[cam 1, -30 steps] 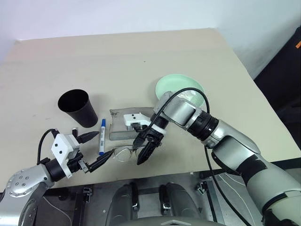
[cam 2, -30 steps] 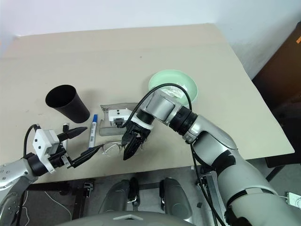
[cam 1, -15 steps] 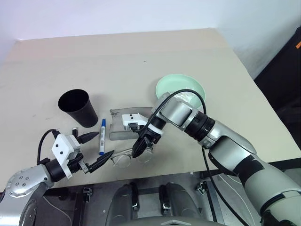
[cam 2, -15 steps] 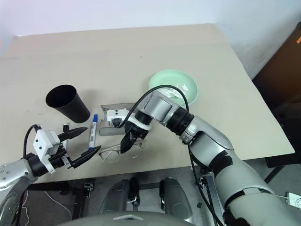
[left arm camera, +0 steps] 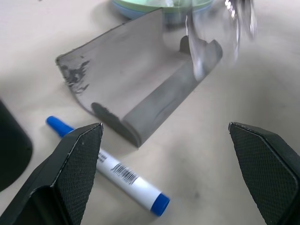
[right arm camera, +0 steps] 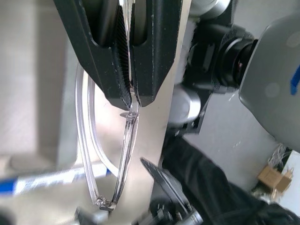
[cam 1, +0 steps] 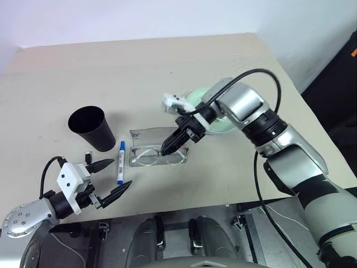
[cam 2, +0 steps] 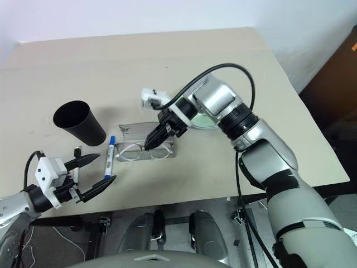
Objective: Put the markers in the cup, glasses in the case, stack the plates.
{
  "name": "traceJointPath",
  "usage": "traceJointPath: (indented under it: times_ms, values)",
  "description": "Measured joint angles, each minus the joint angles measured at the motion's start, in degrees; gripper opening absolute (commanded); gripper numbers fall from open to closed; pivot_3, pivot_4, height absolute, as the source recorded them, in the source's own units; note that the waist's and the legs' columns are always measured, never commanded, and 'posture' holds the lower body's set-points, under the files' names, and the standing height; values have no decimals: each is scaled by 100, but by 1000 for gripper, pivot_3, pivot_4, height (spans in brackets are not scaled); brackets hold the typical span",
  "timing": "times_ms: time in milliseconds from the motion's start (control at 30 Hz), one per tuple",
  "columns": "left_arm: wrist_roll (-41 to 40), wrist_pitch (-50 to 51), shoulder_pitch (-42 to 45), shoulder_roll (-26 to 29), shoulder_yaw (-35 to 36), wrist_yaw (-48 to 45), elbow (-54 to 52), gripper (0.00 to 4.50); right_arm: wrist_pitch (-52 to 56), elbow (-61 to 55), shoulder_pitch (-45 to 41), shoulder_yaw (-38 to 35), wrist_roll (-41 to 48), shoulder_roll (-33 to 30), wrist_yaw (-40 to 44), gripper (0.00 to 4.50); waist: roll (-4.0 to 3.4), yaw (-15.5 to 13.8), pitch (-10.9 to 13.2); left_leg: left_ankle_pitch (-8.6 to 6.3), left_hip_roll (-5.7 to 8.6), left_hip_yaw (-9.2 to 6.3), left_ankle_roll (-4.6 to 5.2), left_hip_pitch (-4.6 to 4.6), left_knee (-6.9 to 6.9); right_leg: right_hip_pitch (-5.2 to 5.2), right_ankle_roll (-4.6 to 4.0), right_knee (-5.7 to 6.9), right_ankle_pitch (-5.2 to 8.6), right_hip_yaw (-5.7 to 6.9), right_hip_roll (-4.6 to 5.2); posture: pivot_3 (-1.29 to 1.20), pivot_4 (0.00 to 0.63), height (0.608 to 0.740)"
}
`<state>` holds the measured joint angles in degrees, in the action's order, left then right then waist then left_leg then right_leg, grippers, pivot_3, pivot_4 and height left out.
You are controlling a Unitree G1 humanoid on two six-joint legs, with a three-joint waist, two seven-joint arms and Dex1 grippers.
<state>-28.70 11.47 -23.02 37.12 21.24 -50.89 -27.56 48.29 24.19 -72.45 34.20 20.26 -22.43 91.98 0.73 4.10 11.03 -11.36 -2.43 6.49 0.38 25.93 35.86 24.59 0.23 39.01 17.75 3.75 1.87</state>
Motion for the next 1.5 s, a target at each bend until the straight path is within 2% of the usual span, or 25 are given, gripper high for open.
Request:
traceJointPath:
  times_ms: [100, 233, 367, 500, 1067, 1500]
  values:
    - [2, -120, -151, -6, 71, -55, 49, 4500, -346, 674, -215, -130, -44, 73, 11, 25, -1, 1, 0, 0, 1, 0, 0, 1, 3, 0, 0, 0, 0, -1, 1, 0, 150, 715]
    - [2, -220, -327, -35, 248, -80, 60, 4500, -1355, 2083, -641, -354, -504, 494, -53, 25, 0, 3, 0, 0, 1, 1, 0, 1, 2, 1, -1, 0, 0, 0, 1, 0, 150, 715]
    - [2, -298, -412, -92, 300, -63, 56, 4500, -2403, 3201, -785, -477, -1004, 919, -191, 25, 0, 0, 0, 0, 1, 1, 0, 9, 1, 2, 0, -3, 0, 0, 1, 0, 150, 715]
    - [2, -321, -543, -114, 342, -13, 24, 4500, -2901, 3961, -812, -573, -1430, 1242, -218, 25, 0, 1, 0, 0, 3, 1, 0, 14, 2, 5, 15, -2, -9, 1, 2, 0, 150, 715]
    - [6, -173, -435, -36, 370, 142, -220, 4500, -3044, 4342, -600, -713, -2390, 1816, -27, 25, 1, 1, -3, 1, 2, 1, -1, 11, 4, 1, 10, 1, -6, 2, 2, 0, 150, 715]
    - [92, -176, -333, -23, 192, 130, -221, 4500, -2882, 4342, -539, -861, -2488, 1896, 8, 25, 1, 4, -3, 2, 2, 1, -2, 9, 4, 0, 11, 4, -7, 2, 2, 0, 150, 715]
